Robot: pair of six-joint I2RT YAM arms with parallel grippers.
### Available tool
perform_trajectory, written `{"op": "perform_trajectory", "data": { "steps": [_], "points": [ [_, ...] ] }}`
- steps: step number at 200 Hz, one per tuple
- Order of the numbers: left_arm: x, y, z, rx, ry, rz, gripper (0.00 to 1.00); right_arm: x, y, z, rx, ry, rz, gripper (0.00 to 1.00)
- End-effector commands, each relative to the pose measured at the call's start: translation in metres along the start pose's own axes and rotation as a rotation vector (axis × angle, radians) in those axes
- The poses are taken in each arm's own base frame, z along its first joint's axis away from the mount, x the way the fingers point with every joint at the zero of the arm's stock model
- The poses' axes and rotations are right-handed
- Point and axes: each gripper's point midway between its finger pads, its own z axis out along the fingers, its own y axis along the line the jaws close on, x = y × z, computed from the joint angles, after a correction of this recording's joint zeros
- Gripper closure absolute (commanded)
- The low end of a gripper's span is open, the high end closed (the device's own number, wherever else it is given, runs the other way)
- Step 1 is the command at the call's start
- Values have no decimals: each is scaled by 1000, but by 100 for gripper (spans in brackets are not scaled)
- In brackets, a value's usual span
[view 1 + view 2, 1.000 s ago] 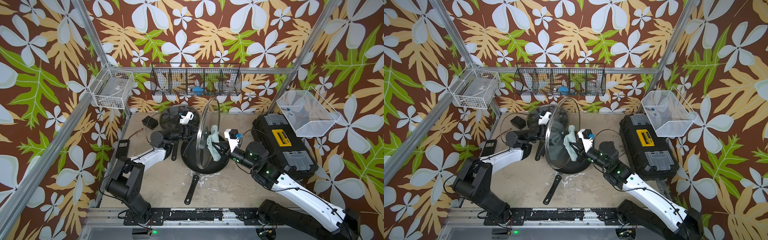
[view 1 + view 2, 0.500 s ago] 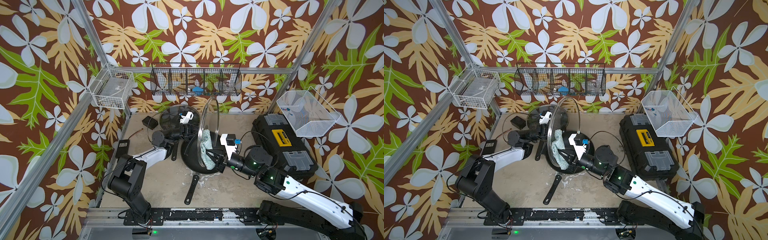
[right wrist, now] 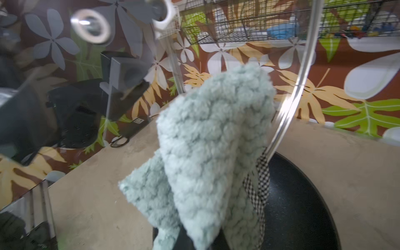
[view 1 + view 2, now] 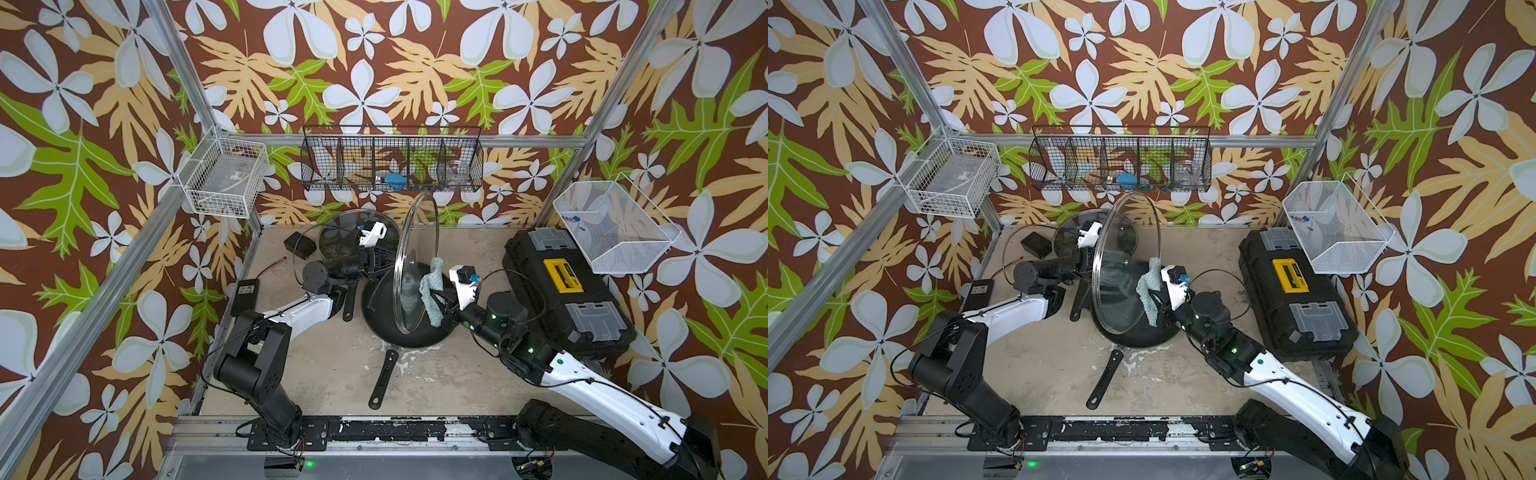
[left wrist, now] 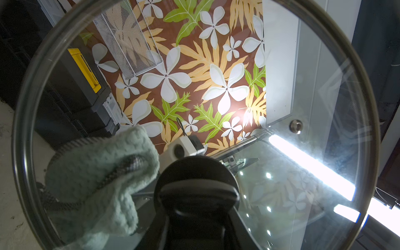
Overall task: Wipe the pot lid with a cloth
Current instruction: Wipe the pot lid.
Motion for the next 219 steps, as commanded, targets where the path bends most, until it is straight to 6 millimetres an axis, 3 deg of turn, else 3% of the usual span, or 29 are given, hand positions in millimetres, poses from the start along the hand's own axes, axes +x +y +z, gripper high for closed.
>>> {"op": "perform_trajectory", "data": {
  "steps": [1,19,40,66,90,109,126,145,178,219],
  "points": [
    [10,-44,-1,129,-17,198,100,-38,-8,10,-16,-86,-2,100],
    [13,-42,-1,127,-14,192,100,-70,-13,23,-13,-119,-29,100],
    [17,-40,0,126,-9,188,100,-109,-1,35,-59,-153,-69,100],
    [17,-37,-1,123,-11,184,100,-150,29,33,-170,-213,-103,100],
    [15,-32,-1,118,-13,175,100,-162,75,18,-275,-247,-190,100],
    [14,-32,-1,120,-12,175,100,-155,113,0,-370,-264,-246,100],
    [14,-33,0,123,-11,175,100,-141,133,-14,-435,-256,-248,100],
    [14,-34,0,128,-11,176,100,-112,146,-30,-486,-232,-227,100],
    [13,-36,0,135,-14,175,100,-57,136,-38,-483,-145,-171,100],
    [13,-43,1,152,-6,178,100,-6,99,-21,-322,-30,-174,100]
  ]
}}
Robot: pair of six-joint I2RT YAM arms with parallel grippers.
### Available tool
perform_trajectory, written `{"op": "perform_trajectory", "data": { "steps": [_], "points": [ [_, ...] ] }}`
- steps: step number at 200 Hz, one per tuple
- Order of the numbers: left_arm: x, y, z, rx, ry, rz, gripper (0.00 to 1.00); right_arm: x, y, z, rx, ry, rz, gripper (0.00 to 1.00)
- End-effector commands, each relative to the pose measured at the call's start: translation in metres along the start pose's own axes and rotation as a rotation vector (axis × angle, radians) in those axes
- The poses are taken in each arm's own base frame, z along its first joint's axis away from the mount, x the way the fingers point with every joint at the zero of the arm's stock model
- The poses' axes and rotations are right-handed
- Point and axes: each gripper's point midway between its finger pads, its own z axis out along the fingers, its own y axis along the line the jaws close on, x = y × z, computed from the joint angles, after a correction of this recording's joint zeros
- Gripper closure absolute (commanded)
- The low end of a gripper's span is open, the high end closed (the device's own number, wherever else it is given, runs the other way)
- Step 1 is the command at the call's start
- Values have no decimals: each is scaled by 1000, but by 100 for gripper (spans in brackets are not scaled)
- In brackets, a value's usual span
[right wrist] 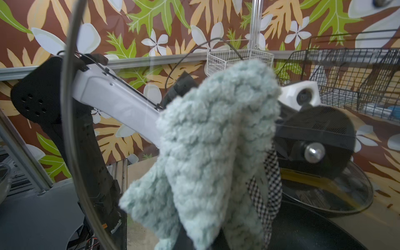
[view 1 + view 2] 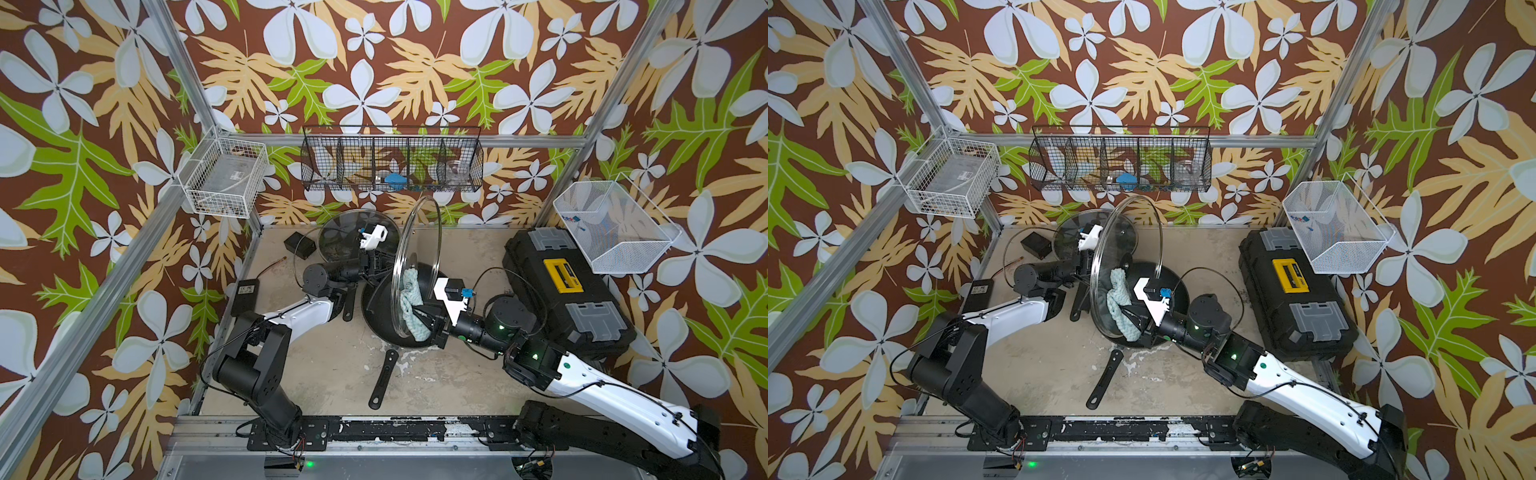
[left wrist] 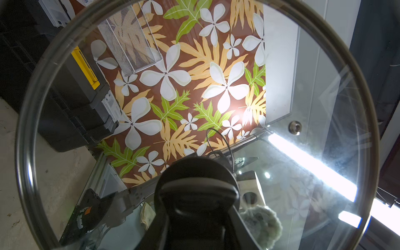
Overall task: Wipe the pot lid with a cloth
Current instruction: Wipe the pot lid.
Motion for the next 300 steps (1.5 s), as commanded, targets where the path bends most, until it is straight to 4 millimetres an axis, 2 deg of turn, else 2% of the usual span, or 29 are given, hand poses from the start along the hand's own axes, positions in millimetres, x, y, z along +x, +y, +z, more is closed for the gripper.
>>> {"op": "perform_trajectory", "data": {
  "steps": [1,26,57,84,110,131,147,172,203,222,233,247,281,300],
  "points": [
    [8,-47,0,150,-10,195,100,28,-21,0,100,76,16,100],
    [11,-51,0,153,-3,199,100,44,-56,-3,183,104,59,100],
    [13,-53,0,153,3,203,100,42,-104,-13,282,81,87,100],
    [14,-54,0,152,6,205,100,21,-140,-6,326,63,86,100],
    [15,-52,-1,149,6,203,100,-18,-153,16,313,38,40,100],
    [16,-50,-1,146,5,201,100,-54,-145,28,243,-10,13,100],
    [15,-49,-1,146,4,200,100,-79,-131,32,211,-45,-21,100],
    [14,-46,-2,141,-1,197,100,-105,-91,35,141,-72,-84,100],
    [11,-40,-2,136,-7,188,100,-117,-33,32,30,-101,-133,100],
    [10,-39,-2,137,-10,183,100,-108,-1,25,-42,-110,-129,100],
    [9,-40,-2,139,-13,181,100,-93,11,22,-72,-96,-112,100],
    [7,-41,-2,145,-19,182,100,-70,17,17,-84,-63,-85,100],
    [8,-47,-1,161,-16,182,100,2,-1,6,14,47,-22,100],
    [8,-49,-1,165,-14,185,100,24,-19,1,98,82,-8,100]
  ]
}}
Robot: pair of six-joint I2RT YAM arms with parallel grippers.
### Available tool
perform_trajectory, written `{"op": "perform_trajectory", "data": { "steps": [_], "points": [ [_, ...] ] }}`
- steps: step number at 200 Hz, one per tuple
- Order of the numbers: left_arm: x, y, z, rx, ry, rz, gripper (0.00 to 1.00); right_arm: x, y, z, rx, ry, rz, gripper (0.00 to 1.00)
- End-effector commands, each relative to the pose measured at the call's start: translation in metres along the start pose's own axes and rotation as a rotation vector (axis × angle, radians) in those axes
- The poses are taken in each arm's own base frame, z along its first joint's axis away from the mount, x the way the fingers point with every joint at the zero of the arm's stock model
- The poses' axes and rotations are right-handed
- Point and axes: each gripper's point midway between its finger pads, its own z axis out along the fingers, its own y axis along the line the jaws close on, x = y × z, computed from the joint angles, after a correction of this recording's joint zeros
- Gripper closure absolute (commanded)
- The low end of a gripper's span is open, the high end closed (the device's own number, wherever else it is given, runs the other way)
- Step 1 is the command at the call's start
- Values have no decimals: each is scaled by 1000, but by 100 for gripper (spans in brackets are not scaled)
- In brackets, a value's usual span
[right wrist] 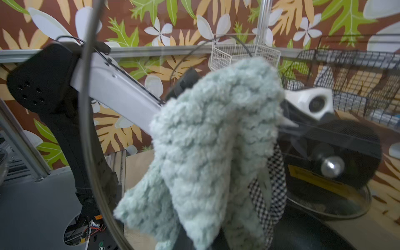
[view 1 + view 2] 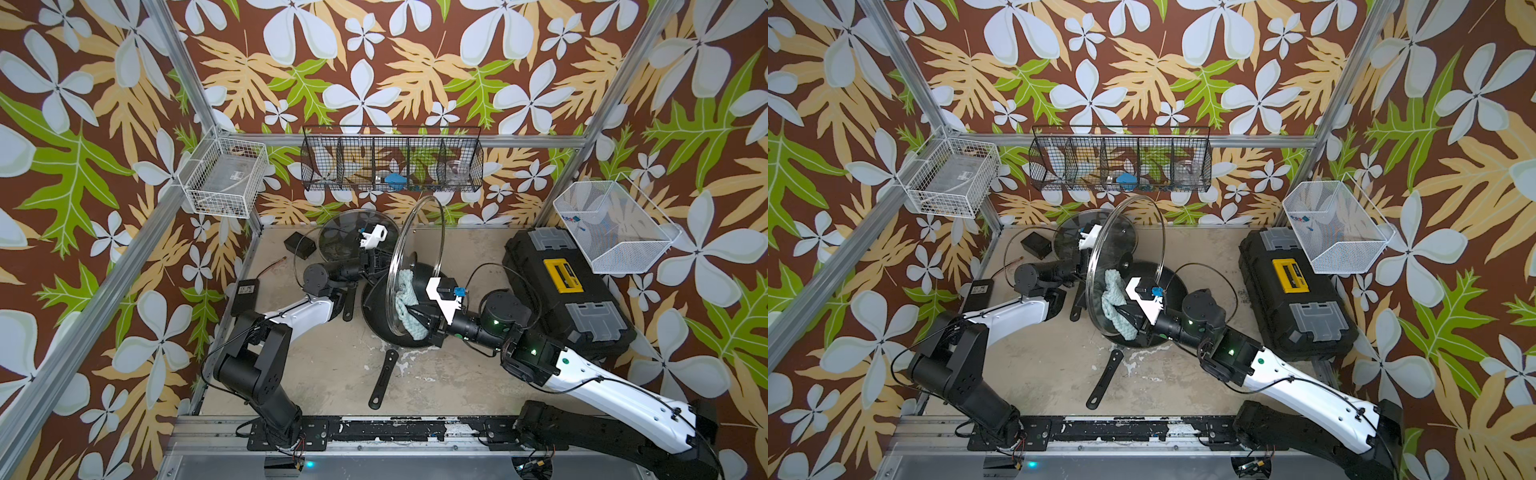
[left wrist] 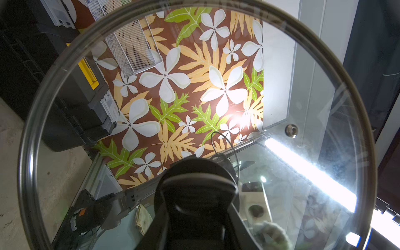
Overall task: Wipe the pot lid with a cloth
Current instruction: Wipe the pot lid.
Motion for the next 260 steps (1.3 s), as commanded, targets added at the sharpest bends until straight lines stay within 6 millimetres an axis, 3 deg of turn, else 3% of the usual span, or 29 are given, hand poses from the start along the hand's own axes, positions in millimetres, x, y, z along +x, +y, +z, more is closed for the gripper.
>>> {"op": "perform_trajectory", "data": {
  "steps": [1,28,61,91,119,153,188,221,260],
  "points": [
    [14,-50,-1,163,6,220,100,21,-21,-4,105,33,32,100],
    [15,-52,-1,166,10,224,100,36,-59,-10,187,35,91,100],
    [16,-52,-1,162,16,230,100,29,-106,-12,283,22,115,100],
    [18,-48,-2,154,17,228,100,-8,-135,1,318,-16,96,100],
    [19,-45,-3,149,16,225,100,-57,-143,15,304,-76,74,100],
    [18,-42,-4,146,10,222,100,-107,-114,23,192,-153,20,100],
    [16,-38,-4,146,5,217,100,-126,-47,27,55,-165,-84,100],
    [14,-37,-4,149,0,209,100,-110,13,21,-84,-159,-118,100],
    [13,-38,-4,157,1,201,100,-69,29,5,-128,-111,-92,100]
  ]
}}
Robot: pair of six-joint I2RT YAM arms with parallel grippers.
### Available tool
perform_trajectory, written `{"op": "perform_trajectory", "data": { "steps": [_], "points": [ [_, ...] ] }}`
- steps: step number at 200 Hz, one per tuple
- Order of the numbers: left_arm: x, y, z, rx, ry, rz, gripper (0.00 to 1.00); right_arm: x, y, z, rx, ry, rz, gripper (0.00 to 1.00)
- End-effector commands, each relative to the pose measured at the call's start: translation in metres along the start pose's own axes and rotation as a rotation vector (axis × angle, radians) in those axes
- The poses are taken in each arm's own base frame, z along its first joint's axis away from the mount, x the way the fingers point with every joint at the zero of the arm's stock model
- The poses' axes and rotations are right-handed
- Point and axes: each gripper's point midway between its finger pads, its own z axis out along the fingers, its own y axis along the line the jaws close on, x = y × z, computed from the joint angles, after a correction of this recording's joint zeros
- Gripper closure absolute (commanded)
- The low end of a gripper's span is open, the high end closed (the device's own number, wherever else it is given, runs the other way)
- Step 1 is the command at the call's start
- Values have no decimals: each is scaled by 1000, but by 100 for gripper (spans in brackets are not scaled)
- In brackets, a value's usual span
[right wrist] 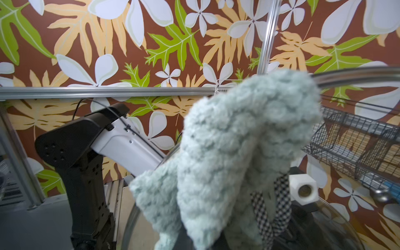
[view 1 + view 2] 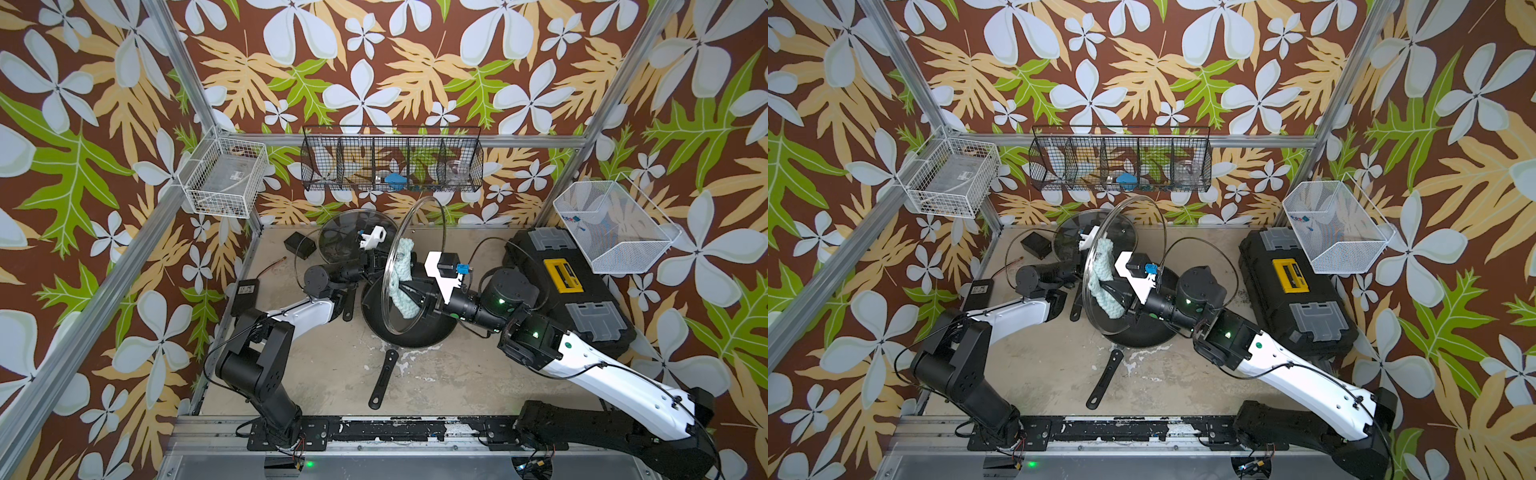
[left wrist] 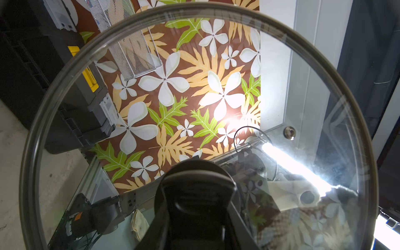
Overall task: Wipe the pot lid with a cloth
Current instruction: Wipe the pot lid.
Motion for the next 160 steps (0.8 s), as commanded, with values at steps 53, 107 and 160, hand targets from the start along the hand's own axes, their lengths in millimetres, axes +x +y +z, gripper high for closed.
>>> {"op": "perform_trajectory", "data": {
  "steps": [53,107,160],
  "points": [
    [19,-53,-1,167,27,237,100,75,-8,-22,94,154,4,100],
    [19,-58,-1,170,30,243,100,121,-30,-38,178,235,51,100],
    [24,-64,-1,175,38,259,100,140,-99,-63,350,241,125,100]
  ]
}}
